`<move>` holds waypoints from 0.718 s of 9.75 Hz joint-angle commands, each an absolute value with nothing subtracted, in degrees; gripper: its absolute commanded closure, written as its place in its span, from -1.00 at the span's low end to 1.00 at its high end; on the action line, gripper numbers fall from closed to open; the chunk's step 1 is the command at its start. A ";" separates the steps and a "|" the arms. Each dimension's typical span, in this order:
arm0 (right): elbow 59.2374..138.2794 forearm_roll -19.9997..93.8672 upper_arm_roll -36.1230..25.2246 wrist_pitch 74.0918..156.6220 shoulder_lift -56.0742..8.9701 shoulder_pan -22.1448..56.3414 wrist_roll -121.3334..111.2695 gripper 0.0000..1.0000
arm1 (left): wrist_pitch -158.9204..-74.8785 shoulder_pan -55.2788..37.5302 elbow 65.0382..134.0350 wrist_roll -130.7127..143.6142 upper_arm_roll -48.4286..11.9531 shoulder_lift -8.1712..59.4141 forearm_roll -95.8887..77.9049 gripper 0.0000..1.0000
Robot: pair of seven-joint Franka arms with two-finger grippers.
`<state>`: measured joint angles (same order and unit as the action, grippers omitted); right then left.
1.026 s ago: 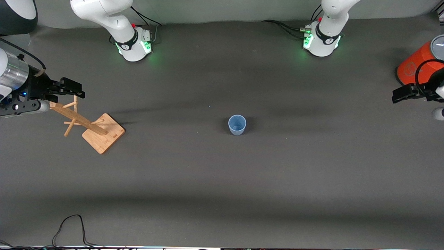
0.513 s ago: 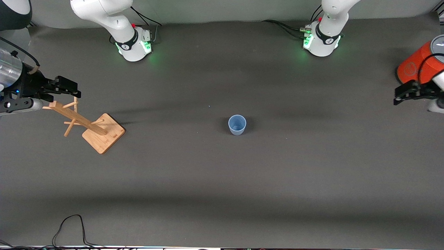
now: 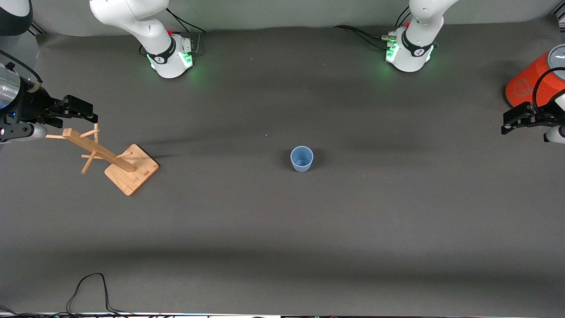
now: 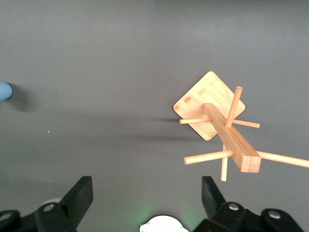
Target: Rotate and upright cup with both arms
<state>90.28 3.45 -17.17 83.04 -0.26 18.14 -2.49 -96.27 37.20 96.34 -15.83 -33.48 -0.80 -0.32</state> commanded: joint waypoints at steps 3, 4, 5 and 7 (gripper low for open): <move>89.56 2.46 -17.31 81.39 0.26 18.37 -1.58 -1.00 | -93.60 35.77 97.03 -14.06 -33.31 -2.81 1.23 -1.00; 89.65 2.46 -17.40 81.30 0.26 18.37 -1.67 -1.00 | -93.69 35.86 97.03 -14.15 -33.22 -2.73 1.32 -1.00; 89.65 2.11 -17.40 81.30 0.26 18.37 -1.67 -1.00 | -93.78 35.69 97.03 -14.06 -33.22 -2.55 2.45 -1.00; 89.65 1.85 -17.31 81.30 0.26 18.37 -1.76 -1.00 | -93.78 31.85 97.21 -13.97 -31.13 -2.20 4.38 -1.00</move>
